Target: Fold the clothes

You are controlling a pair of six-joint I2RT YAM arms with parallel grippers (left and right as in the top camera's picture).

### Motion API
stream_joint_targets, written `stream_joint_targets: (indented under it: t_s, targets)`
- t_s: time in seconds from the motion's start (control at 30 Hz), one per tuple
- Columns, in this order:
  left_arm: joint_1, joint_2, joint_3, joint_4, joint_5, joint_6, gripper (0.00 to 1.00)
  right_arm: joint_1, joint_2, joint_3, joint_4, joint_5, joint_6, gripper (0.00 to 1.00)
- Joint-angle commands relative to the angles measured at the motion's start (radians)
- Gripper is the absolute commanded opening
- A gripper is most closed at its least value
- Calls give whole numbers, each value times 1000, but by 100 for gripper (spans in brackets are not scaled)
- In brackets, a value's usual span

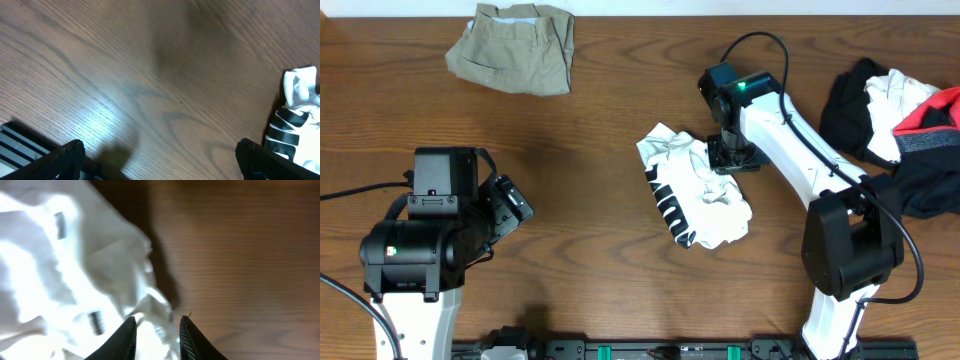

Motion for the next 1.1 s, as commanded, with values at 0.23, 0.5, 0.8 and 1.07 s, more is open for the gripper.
stream_joint_targets:
  t_s: [0.23, 0.5, 0.8, 1.07]
  targets:
    - [5, 1, -2, -4, -12, 17, 98, -9, 6, 14, 27, -250, -101, 30]
    - [5, 1, -2, -6, -12, 17, 98, -10, 7, -13, 32, -245, -101, 33]
    - [5, 1, -2, -11, -12, 18, 98, -24, 6, -80, 77, -196, -97, 31]
    - [5, 1, -2, -11, -13, 18, 98, -62, 6, -72, 61, -182, -97, 29]
